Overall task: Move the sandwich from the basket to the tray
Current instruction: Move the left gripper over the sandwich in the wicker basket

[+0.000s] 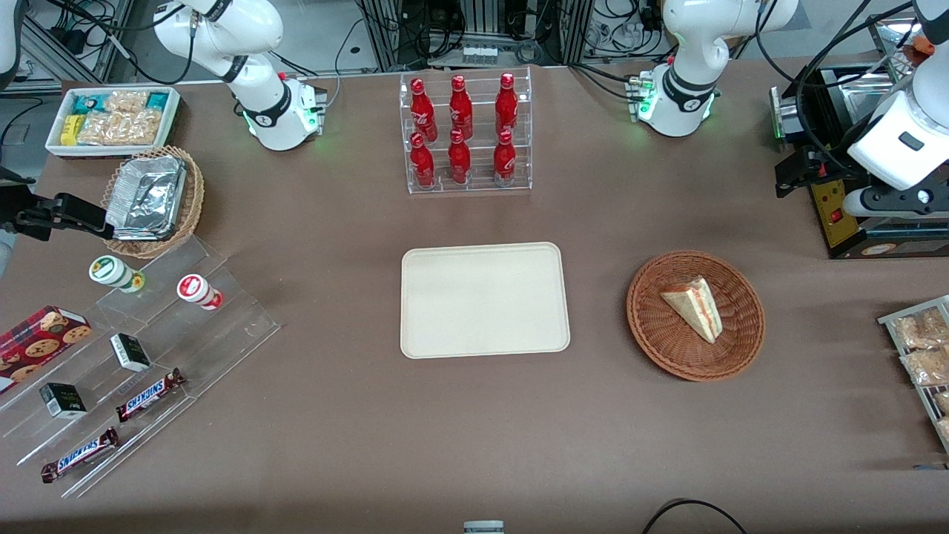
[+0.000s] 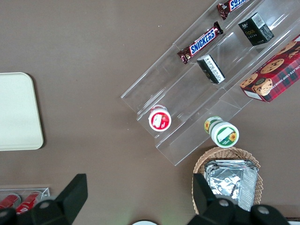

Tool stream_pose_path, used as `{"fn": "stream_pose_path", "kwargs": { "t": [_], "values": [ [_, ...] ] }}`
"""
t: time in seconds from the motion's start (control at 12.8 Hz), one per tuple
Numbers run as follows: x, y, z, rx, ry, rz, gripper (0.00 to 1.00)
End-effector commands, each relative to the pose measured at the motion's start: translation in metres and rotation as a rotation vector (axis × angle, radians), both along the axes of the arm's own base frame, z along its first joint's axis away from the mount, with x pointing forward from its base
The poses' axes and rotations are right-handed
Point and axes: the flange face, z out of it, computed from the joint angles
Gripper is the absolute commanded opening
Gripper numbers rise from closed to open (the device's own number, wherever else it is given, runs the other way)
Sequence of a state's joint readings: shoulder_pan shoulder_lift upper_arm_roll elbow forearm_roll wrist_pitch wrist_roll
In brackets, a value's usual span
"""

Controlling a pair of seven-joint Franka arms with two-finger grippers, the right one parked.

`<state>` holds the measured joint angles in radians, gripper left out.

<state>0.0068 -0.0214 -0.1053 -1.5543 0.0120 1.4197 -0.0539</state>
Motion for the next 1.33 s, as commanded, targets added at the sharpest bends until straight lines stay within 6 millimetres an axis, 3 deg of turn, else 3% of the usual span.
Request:
{"fn": "stream_pose_path", "kwargs": {
  "t": [0.0,0.16,0.31,0.63,1.1,1.25],
  "values": [
    [0.001,0.002,0.002,0.012,-0.018,0.002,1.0],
    [0.007,0.003,-0.009,0.013,0.002,0.002,1.0],
    [0.014,0.001,-0.037,0.013,0.019,-0.003,1.0],
    [0.02,0.002,-0.131,0.012,0.004,-0.007,1.0],
    [0.032,0.002,-0.224,-0.001,-0.036,0.005,1.0],
    [0.031,0.006,-0.249,0.0,-0.06,0.087,1.0]
  ]
}}
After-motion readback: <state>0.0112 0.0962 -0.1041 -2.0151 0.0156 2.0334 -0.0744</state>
